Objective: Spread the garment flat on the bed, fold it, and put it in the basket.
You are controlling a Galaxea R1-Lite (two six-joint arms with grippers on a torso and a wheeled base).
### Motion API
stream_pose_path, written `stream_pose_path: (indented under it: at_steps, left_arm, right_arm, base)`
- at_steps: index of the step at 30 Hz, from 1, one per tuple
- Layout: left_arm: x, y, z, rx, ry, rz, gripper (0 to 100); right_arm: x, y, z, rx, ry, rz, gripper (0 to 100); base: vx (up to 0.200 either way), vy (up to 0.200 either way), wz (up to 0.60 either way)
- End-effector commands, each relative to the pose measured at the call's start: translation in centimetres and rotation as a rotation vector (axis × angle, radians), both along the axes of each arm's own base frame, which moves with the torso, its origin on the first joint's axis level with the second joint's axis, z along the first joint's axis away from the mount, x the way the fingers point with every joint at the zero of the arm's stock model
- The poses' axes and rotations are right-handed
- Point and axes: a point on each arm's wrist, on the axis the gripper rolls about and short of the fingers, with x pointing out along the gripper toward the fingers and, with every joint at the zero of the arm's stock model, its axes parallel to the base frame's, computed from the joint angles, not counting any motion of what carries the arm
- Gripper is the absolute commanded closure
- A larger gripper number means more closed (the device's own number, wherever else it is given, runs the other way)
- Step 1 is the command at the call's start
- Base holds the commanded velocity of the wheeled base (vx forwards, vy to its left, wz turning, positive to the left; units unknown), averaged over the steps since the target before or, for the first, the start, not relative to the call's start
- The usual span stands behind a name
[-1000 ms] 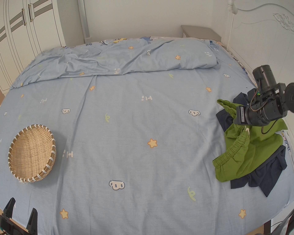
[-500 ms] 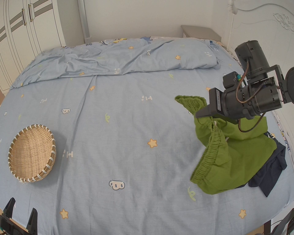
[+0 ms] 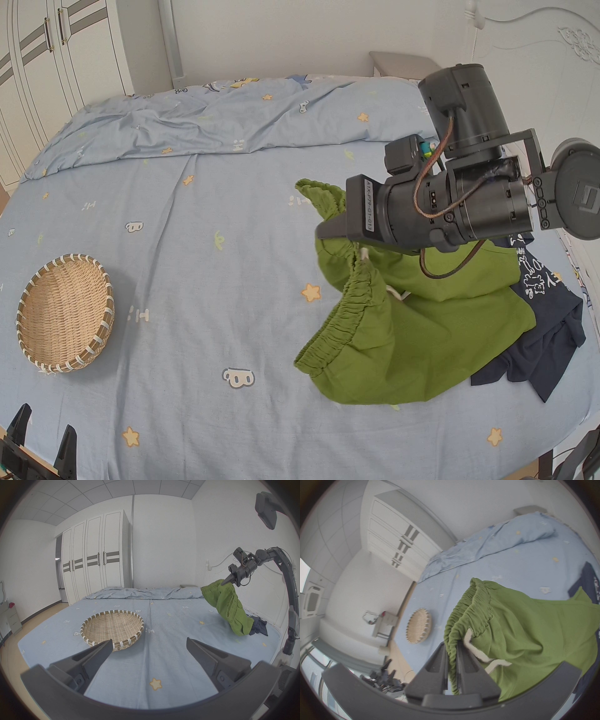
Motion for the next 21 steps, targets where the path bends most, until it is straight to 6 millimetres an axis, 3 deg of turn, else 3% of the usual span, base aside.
stream_pose_path:
  at_steps: [1, 7, 11, 13, 21]
  left_arm:
    - [0.0, 0.0, -0.5, 0.0, 0.006, 0.0, 0]
    - [0.1, 0.0, -0.5, 0.0, 0.007, 0.0, 0]
    - [0.1, 0.0, -0.5, 0.0, 0.007, 0.0, 0]
    - [0.0, 0.0, -0.5, 0.0, 0.006, 0.0, 0]
    - [0.1, 0.0, -0.5, 0.0, 0.007, 0.0, 0]
  right_arm:
    - [-0.2, 1.6, 1.6, 0.09, -0.01, 0.125, 100]
    - [1.2, 4.6, 1.2, 0.108, -0.031, 0.155, 100]
    - [1.8, 5.2, 0.9, 0.118, -0.035, 0.154, 100]
    - [3.2, 6.5, 1.1, 0.186, -0.057, 0.135, 100]
    - [2.8, 7.8, 0.5, 0.194, -0.027, 0.15, 100]
  base:
    - [0.0, 0.0, 0.0]
    - [0.0, 0.0, 0.0]
    - [0.0, 0.0, 0.0]
    - [0.0, 0.0, 0.0]
    - [0.0, 0.0, 0.0]
